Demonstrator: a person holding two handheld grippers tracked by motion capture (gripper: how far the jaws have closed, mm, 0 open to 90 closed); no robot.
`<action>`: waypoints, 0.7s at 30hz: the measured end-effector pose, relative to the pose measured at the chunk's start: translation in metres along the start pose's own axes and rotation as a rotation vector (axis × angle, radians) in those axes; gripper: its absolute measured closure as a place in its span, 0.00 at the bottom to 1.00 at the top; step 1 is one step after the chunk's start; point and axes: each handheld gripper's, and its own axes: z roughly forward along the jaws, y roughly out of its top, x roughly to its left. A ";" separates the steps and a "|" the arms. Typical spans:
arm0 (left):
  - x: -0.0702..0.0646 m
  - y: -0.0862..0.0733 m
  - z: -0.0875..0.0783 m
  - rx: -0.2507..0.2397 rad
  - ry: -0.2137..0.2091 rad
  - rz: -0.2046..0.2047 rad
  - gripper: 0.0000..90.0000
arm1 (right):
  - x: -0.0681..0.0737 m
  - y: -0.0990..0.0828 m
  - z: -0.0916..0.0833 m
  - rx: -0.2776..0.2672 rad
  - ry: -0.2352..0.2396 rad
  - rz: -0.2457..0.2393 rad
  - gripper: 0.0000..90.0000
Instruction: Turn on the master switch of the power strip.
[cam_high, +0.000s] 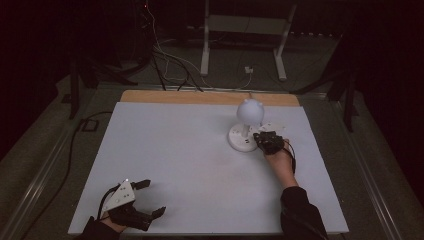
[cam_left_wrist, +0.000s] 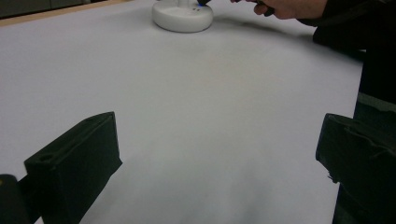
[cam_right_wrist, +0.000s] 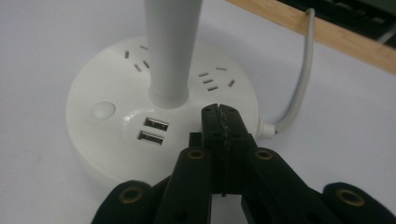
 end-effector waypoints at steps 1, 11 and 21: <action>0.000 0.000 0.000 0.001 -0.002 0.001 0.00 | 0.000 0.000 0.000 0.002 0.001 0.003 1.00; 0.002 0.000 -0.001 -0.002 0.003 -0.007 0.00 | -0.001 0.001 -0.001 -0.010 0.002 -0.001 1.00; 0.002 0.000 -0.002 -0.005 0.006 -0.008 0.00 | -0.006 0.006 -0.005 -0.024 0.051 0.060 1.00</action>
